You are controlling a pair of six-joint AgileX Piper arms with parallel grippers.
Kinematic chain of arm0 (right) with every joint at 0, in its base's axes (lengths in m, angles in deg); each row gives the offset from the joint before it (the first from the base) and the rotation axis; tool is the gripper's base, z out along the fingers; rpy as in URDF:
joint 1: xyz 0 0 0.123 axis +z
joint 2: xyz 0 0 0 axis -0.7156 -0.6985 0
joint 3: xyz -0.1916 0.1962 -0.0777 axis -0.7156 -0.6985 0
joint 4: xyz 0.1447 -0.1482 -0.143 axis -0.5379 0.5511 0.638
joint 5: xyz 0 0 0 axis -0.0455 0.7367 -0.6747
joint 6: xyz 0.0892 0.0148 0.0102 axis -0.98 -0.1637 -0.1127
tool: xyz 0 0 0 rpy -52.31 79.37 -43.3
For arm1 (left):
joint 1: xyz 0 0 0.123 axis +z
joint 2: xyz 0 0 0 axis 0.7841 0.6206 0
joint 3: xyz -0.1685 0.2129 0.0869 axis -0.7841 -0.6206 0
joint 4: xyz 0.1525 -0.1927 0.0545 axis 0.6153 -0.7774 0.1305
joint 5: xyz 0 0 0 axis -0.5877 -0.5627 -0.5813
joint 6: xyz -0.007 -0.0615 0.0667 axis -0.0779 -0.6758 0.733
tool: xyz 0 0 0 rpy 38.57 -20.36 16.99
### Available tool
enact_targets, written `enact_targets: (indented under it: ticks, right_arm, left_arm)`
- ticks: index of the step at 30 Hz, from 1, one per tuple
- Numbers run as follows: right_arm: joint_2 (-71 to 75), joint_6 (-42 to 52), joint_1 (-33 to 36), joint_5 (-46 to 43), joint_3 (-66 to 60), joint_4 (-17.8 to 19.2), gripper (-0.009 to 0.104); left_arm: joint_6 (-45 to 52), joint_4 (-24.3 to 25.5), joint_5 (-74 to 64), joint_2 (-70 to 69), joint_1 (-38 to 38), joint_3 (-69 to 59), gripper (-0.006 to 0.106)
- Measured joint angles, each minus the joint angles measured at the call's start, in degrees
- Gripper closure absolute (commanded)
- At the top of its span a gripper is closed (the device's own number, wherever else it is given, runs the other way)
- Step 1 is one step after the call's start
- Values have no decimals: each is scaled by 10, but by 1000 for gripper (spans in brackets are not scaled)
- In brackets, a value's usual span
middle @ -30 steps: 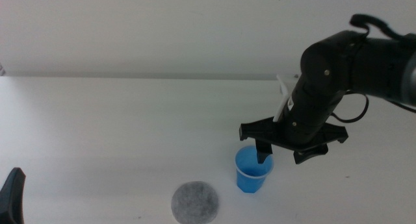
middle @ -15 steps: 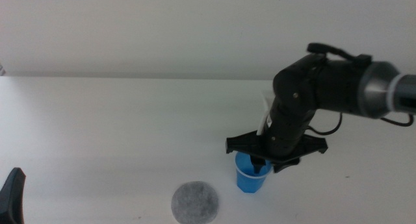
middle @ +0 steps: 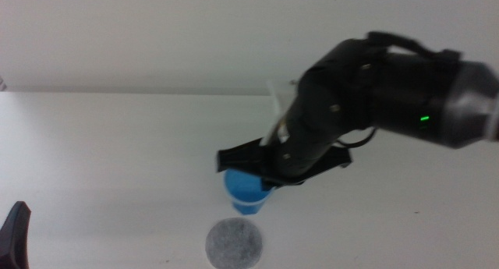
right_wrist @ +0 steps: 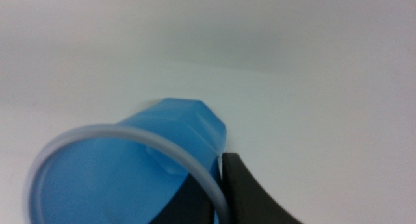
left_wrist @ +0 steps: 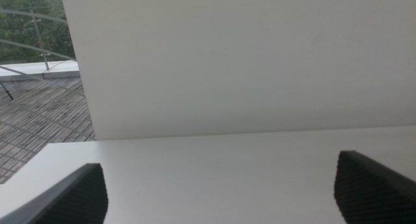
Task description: Place an empty cup on a cup mat.
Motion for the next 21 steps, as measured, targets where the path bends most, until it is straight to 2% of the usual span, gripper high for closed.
enact_targets:
  ticks: [7, 21]
  right_arm:
    - [-60, -28, 44, 22, 23, -9, 97]
    - [-89, -59, 45, 11, 23, -4, 97]
  left_arm:
    - [0, 0, 0, 0, 0, 0, 7]
    - [0, 0, 0, 0, 0, 0, 7]
